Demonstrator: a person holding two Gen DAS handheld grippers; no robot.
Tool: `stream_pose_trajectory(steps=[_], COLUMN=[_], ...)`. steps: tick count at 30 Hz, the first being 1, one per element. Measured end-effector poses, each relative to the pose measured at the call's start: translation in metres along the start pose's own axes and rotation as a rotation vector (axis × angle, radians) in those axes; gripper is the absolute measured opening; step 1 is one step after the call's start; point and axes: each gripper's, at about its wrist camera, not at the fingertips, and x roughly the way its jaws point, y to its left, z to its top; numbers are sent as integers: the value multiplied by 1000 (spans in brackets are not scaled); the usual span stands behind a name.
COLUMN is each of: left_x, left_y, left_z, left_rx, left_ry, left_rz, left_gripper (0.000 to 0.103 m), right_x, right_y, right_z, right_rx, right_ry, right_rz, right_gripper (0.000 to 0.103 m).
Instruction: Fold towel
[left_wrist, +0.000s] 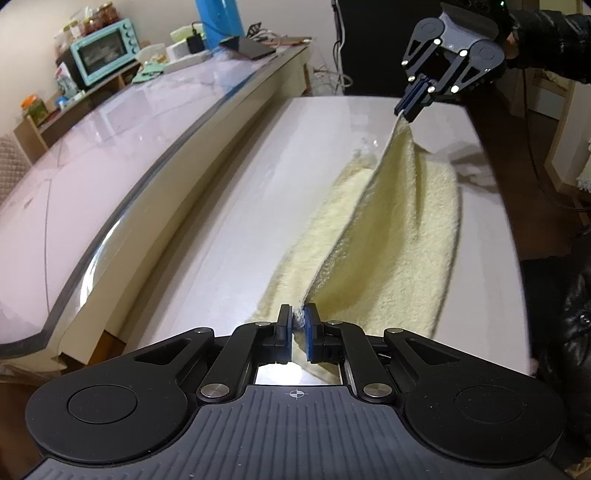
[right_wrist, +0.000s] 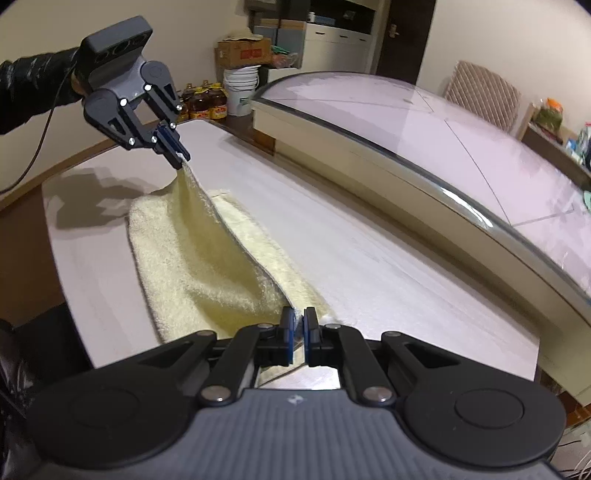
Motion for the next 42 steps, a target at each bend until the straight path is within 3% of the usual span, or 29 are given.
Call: stream_pose_trajectory(steps=[11,18,23,25,33,35,37,42], left_x=[30,37,39,37,16,10,3,-18], left_y=[27,24,22,23,21,19,14,-8], left_z=[-4,-5,-10,-11,-23,-25,-27,-33], left_rx=[-35,-50,-70,-77,-120,-135,-152,-228], left_ry=[37,81,133,134,100,84,65,-6], left_rz=[-6,0,26,32,97,110,125,187], left_gripper=[7,8,16,22,27,32,42,64], right_x=[23,34,37,35,17,6,-5,-27], right_y=[-27,-33,-33,-37,-50,-51,-49,-35], right_z=[-7,-10,-14,-15,-24,-29,-36,-56], right_rx=[68,116,150,172,280,342,414,553], right_ry=[22,48,71,64,25,-5,-36,-96], right_rz=[22,36,31,20,-57,-44,-23,24], right_gripper=[6,6,6,9,23,30,44,44])
